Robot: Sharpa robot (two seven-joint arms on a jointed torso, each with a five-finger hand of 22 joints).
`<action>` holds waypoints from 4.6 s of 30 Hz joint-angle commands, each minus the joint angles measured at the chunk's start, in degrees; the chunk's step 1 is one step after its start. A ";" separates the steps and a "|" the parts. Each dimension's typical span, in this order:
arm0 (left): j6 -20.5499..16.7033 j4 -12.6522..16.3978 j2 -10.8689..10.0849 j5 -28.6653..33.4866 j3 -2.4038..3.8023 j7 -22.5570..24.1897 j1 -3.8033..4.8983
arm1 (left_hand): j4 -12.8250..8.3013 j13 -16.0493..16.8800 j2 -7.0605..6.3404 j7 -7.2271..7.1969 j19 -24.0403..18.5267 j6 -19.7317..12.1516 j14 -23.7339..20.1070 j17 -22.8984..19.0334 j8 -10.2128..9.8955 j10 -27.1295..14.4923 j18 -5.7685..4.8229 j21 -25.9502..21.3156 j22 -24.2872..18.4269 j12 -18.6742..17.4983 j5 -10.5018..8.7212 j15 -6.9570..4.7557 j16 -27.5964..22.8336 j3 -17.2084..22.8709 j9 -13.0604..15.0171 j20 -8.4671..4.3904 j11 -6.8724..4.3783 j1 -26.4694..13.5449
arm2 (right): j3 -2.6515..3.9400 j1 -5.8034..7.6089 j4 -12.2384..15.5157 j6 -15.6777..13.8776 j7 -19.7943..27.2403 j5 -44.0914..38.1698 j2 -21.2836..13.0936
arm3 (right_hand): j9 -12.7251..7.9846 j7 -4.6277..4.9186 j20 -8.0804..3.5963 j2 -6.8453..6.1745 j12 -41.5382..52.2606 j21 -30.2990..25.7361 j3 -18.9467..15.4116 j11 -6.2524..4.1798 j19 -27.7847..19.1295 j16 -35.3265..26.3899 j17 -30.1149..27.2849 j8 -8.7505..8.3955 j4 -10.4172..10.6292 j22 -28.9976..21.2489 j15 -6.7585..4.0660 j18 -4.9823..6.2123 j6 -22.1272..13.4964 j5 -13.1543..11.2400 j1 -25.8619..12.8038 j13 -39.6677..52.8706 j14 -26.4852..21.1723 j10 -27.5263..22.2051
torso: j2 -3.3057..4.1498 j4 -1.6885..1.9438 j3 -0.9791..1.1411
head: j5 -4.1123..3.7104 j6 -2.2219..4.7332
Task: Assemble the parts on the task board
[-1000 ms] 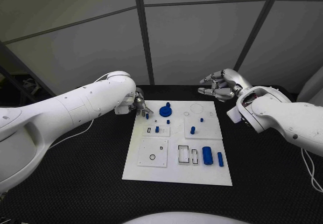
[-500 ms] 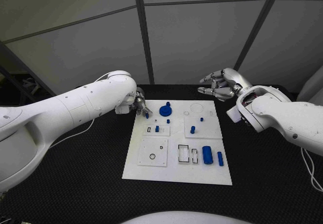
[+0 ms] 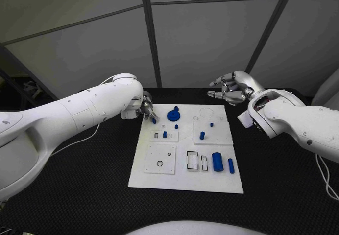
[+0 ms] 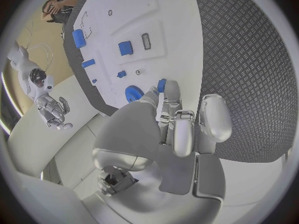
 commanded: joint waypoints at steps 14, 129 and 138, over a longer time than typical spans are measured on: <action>-4.03 2.25 -2.17 4.07 0.00 1.49 0.07 | -4.62 -1.38 -1.00 -0.18 0.85 -0.57 5.32 12.69 1.06 1.37 -1.62 0.79 3.27 -1.09 -0.17 -0.51 0.85 8.63 2.11 -0.23 -0.49 1.56 | 0.03 0.09 -0.08 0.21 0.50 -0.17 0.08 | -0.06 -0.04 0.03 0.07 -0.09 -0.37 -0.04 -0.32 -0.28 -0.32 5.59 0.29 0.24 -0.08 -0.50 0.39 0.41 0.33 -0.06 -0.01 3.56 0.12 | -0.01 0.05 -0.01 | 0.10 0.03; -7.58 25.34 -13.92 -1.64 -1.06 0.40 -4.36 | -9.95 -1.81 -9.55 -0.72 2.61 0.28 5.82 14.01 2.88 5.05 -2.15 2.50 5.52 -0.71 1.39 -1.19 1.68 28.06 5.59 -0.89 -1.19 -6.79 | 0.03 0.09 -0.13 0.21 0.43 -0.17 -0.48 | -0.07 -0.04 0.01 0.07 -0.07 -0.44 -0.03 -0.33 -0.30 -0.38 5.52 0.35 0.28 -0.16 -0.52 0.40 0.41 0.56 -0.03 -0.02 3.55 0.13 | -0.07 0.15 0.00 | 0.35 -0.68; -7.76 24.56 -12.94 -2.65 -1.61 -0.51 -4.37 | -10.03 -1.69 -9.64 -0.73 2.64 0.32 5.83 14.04 2.91 5.14 -2.16 2.55 5.57 -0.60 1.44 -1.20 1.70 28.22 5.63 -0.90 -1.20 -6.85 | 0.03 0.08 -0.12 0.25 0.43 -0.17 -0.42 | -0.07 -0.04 0.01 0.07 -0.07 -0.44 -0.03 -0.33 -0.30 -0.38 5.52 0.35 0.28 -0.16 -0.52 0.40 0.41 0.56 -0.03 -0.02 3.55 0.13 | -0.04 0.05 0.00 | 0.41 -0.78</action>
